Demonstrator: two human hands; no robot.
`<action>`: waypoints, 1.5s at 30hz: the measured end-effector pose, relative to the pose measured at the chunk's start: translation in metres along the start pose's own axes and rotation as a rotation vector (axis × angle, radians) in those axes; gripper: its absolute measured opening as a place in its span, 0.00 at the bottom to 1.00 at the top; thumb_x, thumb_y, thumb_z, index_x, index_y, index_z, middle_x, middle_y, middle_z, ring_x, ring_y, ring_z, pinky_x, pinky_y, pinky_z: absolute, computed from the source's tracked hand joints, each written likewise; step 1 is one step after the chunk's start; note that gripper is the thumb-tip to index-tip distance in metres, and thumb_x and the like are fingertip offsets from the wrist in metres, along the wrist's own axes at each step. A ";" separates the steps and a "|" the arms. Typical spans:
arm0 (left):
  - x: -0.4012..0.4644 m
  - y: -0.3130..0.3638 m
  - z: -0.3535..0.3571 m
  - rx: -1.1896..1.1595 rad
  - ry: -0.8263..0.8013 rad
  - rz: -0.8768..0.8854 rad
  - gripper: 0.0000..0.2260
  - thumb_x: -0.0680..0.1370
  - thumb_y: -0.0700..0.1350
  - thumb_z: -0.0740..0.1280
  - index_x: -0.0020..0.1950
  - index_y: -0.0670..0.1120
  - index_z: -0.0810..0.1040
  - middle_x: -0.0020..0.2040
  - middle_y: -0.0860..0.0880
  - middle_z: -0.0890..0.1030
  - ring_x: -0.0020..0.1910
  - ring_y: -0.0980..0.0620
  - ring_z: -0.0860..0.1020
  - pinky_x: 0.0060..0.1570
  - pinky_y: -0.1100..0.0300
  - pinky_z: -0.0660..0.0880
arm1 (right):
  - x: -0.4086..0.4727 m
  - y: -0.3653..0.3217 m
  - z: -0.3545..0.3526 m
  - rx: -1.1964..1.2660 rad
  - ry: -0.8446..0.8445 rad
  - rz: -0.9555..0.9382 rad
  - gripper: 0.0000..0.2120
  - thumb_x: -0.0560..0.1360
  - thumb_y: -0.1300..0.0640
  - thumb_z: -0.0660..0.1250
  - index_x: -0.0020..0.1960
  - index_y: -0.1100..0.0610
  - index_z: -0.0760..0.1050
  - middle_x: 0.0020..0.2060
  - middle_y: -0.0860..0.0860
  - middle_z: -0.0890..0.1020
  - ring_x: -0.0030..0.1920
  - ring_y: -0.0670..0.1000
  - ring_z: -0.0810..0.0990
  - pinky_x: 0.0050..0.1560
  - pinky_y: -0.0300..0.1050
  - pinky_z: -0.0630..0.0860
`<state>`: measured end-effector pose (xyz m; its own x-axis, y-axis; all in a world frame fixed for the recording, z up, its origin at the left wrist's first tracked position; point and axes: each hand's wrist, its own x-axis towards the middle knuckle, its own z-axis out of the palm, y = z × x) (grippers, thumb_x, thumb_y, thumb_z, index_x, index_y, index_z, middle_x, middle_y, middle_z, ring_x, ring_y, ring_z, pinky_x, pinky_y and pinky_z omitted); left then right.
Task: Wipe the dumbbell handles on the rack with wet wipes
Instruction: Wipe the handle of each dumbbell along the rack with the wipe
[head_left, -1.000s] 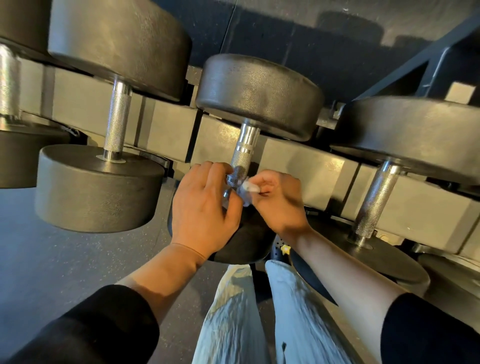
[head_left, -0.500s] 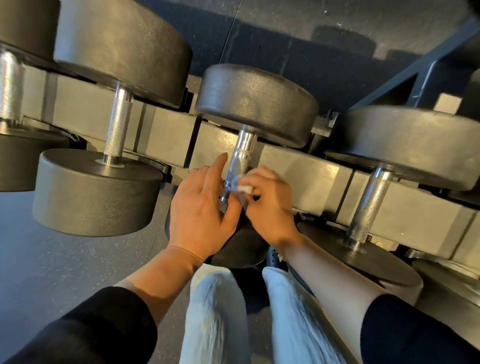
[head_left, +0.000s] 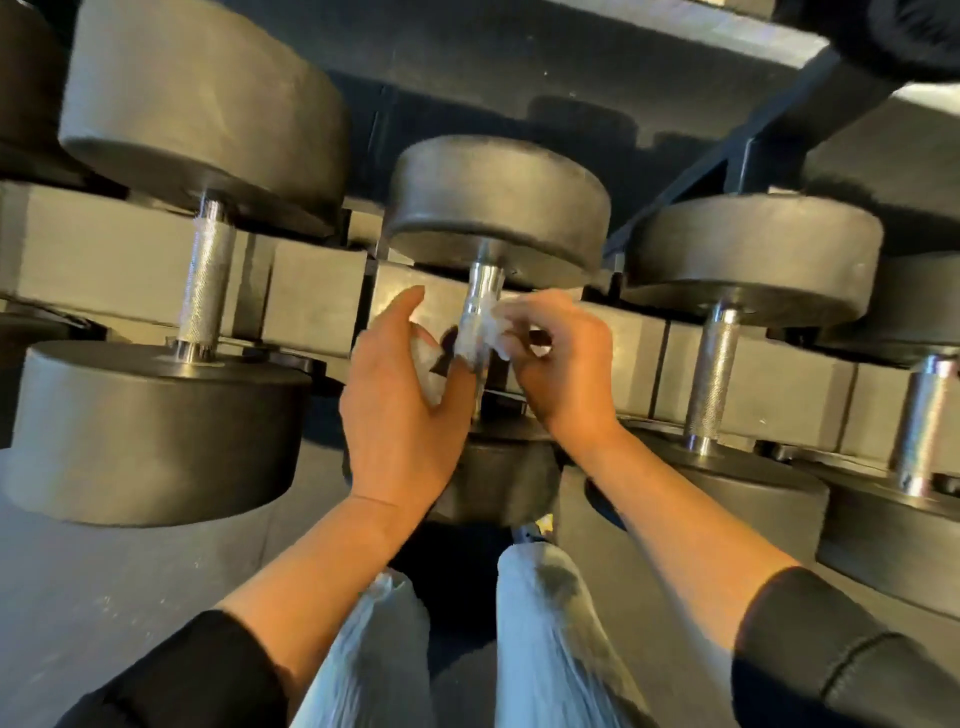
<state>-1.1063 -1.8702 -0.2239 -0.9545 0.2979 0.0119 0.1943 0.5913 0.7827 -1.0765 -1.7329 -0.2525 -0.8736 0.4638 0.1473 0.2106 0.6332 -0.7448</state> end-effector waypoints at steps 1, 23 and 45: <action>0.002 -0.006 -0.006 -0.008 0.010 -0.003 0.26 0.73 0.49 0.67 0.69 0.45 0.68 0.55 0.47 0.77 0.53 0.51 0.74 0.53 0.62 0.69 | 0.006 -0.003 0.002 -0.044 0.036 -0.044 0.08 0.69 0.64 0.69 0.47 0.59 0.82 0.44 0.52 0.83 0.44 0.48 0.79 0.46 0.35 0.74; 0.000 -0.061 -0.010 -0.182 -0.174 -0.045 0.22 0.76 0.49 0.63 0.68 0.44 0.67 0.55 0.49 0.72 0.51 0.62 0.62 0.50 0.65 0.61 | 0.002 -0.040 0.010 -0.231 -0.173 0.078 0.10 0.69 0.68 0.72 0.48 0.59 0.82 0.45 0.48 0.80 0.48 0.46 0.78 0.51 0.38 0.75; 0.000 -0.064 -0.007 -0.211 -0.152 -0.036 0.18 0.75 0.49 0.62 0.62 0.42 0.70 0.53 0.46 0.74 0.50 0.56 0.67 0.51 0.57 0.67 | 0.005 -0.043 0.016 -0.461 -0.398 -0.203 0.17 0.66 0.75 0.69 0.51 0.61 0.82 0.52 0.54 0.82 0.56 0.55 0.76 0.59 0.33 0.68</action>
<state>-1.1204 -1.9132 -0.2699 -0.9121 0.3979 -0.0990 0.0945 0.4389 0.8936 -1.0972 -1.7678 -0.2303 -0.9933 0.0972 -0.0626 0.1132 0.9269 -0.3578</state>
